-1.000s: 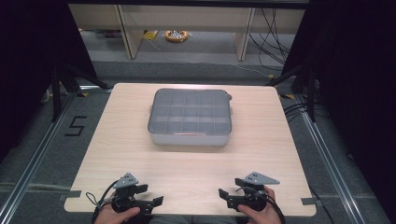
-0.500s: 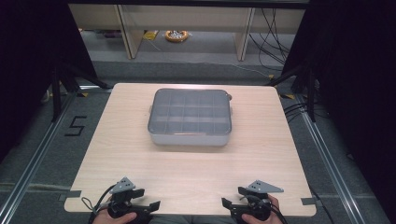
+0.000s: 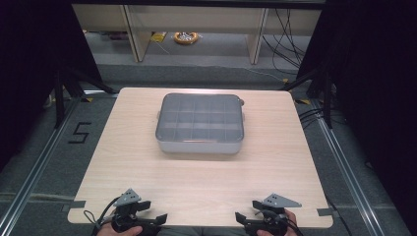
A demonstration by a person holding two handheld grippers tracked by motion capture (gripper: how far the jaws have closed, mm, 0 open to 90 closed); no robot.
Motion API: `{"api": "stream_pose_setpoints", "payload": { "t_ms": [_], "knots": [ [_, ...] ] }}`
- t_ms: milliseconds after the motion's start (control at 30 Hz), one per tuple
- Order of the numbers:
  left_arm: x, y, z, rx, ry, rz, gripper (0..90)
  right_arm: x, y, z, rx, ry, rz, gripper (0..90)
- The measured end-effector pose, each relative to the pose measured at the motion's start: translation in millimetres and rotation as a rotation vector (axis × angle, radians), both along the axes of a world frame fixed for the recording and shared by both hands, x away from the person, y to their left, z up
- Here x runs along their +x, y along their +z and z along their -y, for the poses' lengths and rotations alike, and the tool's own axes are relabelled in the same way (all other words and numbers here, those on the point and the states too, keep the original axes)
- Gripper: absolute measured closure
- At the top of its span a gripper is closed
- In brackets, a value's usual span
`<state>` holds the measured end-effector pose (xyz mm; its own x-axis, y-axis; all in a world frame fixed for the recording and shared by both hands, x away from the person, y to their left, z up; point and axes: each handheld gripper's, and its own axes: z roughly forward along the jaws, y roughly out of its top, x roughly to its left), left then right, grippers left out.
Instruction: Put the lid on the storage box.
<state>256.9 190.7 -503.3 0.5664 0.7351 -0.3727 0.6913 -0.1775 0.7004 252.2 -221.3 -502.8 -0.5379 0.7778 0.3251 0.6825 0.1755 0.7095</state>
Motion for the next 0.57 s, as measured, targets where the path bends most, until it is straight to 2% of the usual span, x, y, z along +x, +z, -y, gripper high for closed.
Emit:
{"api": "stream_pose_setpoints", "payload": {
  "t_ms": [67,100,133,200,300,333,433,467,500,533,567],
  "knots": [
    [0.1,0.1,-0.1,0.001,0.001,-0.001,15.1,0.1,-0.4,-0.2,0.002,0.004,0.000,19.8],
    [0.3,-0.1,-0.2,0.001,0.001,-0.002,15.1,0.5,-0.7,0.2,-0.005,0.004,0.015,19.8],
    [0.3,-0.1,-0.2,0.002,0.004,-0.003,15.1,-0.4,0.1,0.0,-0.010,-0.005,0.004,19.8],
    [0.5,-0.1,-0.4,0.002,0.002,-0.003,15.1,0.4,-0.2,1.0,-0.028,0.002,0.022,19.8],
    [0.6,0.1,-0.9,0.001,0.001,-0.006,15.1,0.6,-0.6,1.0,-0.025,0.003,0.022,19.8],
    [0.7,0.2,-1.5,0.007,-0.004,-0.006,15.1,1.0,-1.6,0.2,-0.001,0.012,0.012,19.8],
    [0.9,0.0,-1.4,0.002,0.000,-0.008,15.1,1.2,-1.8,0.2,-0.002,0.014,0.013,19.8],
    [1.0,0.1,-1.4,0.003,0.000,-0.009,15.1,0.9,-0.9,1.1,-0.026,0.004,0.020,19.8],
    [1.1,0.0,-1.4,0.000,0.001,-0.009,15.1,1.1,-1.2,1.0,-0.027,0.006,0.019,19.8],
    [1.4,0.0,-1.5,0.002,0.000,-0.008,15.1,1.3,-1.7,0.3,-0.021,0.006,0.007,19.9],
    [1.7,0.0,-1.4,0.001,-0.001,-0.008,15.1,0.0,-1.8,-1.7,0.005,-0.006,-0.022,19.9]
  ]
}}
